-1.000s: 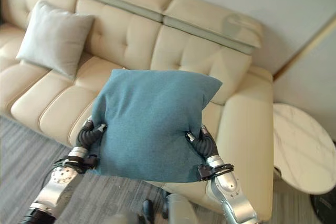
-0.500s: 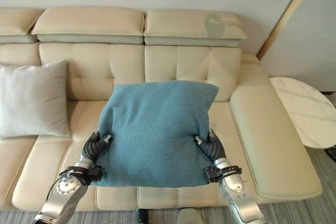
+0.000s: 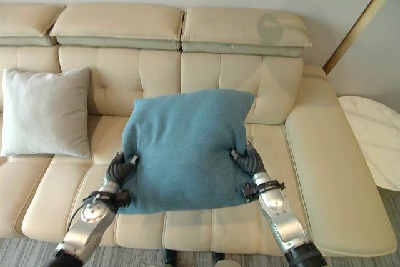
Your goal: Pick up all the scattered cushions and arrange them neatly on the sofa.
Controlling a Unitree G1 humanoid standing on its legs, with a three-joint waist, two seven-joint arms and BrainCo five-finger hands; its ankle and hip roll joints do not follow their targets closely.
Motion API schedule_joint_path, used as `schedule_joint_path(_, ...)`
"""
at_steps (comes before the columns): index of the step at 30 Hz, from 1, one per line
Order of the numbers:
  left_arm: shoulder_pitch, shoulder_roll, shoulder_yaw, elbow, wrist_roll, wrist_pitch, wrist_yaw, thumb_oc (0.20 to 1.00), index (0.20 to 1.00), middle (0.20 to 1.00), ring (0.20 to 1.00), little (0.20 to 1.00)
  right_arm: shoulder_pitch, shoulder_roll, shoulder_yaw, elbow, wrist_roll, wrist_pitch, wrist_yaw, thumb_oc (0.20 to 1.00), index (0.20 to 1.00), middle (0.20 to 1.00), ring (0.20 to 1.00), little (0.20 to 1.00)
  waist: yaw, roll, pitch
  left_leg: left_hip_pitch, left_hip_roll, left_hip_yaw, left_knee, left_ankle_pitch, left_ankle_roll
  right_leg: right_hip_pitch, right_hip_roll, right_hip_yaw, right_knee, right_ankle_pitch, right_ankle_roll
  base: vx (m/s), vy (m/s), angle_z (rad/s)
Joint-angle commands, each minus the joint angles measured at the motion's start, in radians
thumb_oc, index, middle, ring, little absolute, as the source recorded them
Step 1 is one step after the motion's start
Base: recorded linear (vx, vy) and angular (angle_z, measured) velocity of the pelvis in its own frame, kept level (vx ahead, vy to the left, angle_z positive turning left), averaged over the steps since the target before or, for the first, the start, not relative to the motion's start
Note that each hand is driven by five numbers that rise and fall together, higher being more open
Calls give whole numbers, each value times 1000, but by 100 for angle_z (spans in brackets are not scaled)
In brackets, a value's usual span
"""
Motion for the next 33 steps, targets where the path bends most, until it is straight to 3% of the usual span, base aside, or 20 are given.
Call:
schedule_joint_path(1, -348, -27, -93, -10, 77, -135, 79, 200, 200, 200, 200, 200, -310, 55, 81, -37, -91, -100, -126, 200, 200, 200, 200, 200, 2, -13, 27, 21, 12, 76, 71, -157, -34, -136, -4, 28, 105, -89, 51, -183, -26, -8)
schedule_joint_path(5, -698, -7, -137, 144, 83, -156, 194, 200, 200, 200, 200, 200, -653, 37, 116, 129, -157, -77, -253, 200, 200, 200, 200, 200, 14, -1, 72, -82, 18, 58, 75, -119, -43, -232, -10, 24, 136, -82, 55, -130, -48, -4)
schedule_joint_path(6, -856, -4, -142, 217, 102, -160, 245, 200, 200, 200, 200, 200, -819, 23, 143, 243, -186, -64, -310, 200, 200, 200, 200, 200, 25, 8, 100, -112, 21, 48, 68, -100, -50, -262, -13, 16, 143, -81, 59, -94, -45, 1)
schedule_joint_path(9, -970, -11, -144, 281, 98, -160, 285, 200, 200, 200, 200, 200, -939, 13, 161, 344, -196, -49, -355, 200, 200, 200, 200, 200, 34, 16, 122, -137, 22, 34, 60, -83, -57, -286, -15, 2, 147, -80, 60, -64, -40, 2)
schedule_joint_path(10, -1027, -14, -141, 320, 90, -163, 300, 542, 542, 542, 542, 542, -1004, 0, 178, 411, -193, -41, -371, 598, 598, 598, 598, 598, 36, 21, 133, -147, 23, 27, 52, -74, -61, -300, -17, -5, 151, -81, 61, -57, -62, 5)
schedule_joint_path(11, -1075, -17, -142, 362, 82, -161, 316, 1000, 1000, 1000, 1000, 1000, -1060, 0, 187, 474, -174, -37, -380, 1000, 1000, 1000, 1000, 1000, 40, 24, 144, -157, 24, 21, 46, -65, -65, -311, -19, -12, 153, -79, 62, -64, -73, 8)
schedule_joint_path(15, -1249, -4, -217, 607, 26, -132, 252, 1000, 1000, 1000, 1000, 1000, -1253, -52, 297, 780, -26, -18, -308, 1000, 1000, 1000, 1000, 1000, 50, 32, 196, -201, 31, -11, 12, -18, -89, -354, -27, -47, 157, -73, 65, -77, -111, 26)
schedule_joint_path(19, -1228, 17, -243, 729, -16, -98, 157, 1000, 1000, 1000, 1000, 1000, -1252, -97, 267, 864, 133, -28, -264, 1000, 1000, 1000, 1000, 1000, 51, 32, 222, -227, 40, -26, -10, 10, -107, -377, -25, -70, 157, -70, 64, -39, -68, 30)
schedule_joint_path(27, -1014, -12, -194, 711, -138, -86, 41, 1000, 1000, 1000, 1000, 1000, -1068, -79, 196, 818, 273, -42, -192, 1000, 1000, 1000, 1000, 1000, 39, 4, 220, -248, 55, -35, -16, 14, -123, -396, -6, -80, 147, -64, 57, -30, -58, 23)
schedule_joint_path(33, -920, 68, -166, 552, -104, -112, 42, 1000, 1000, 1000, 1000, 1000, -893, -77, 128, 631, 278, -85, -159, 1000, 1000, 1000, 1000, 1000, 37, -3, 218, -235, 66, -18, -16, 10, -128, -385, 4, -66, 124, -47, 60, -40, -1, -4)
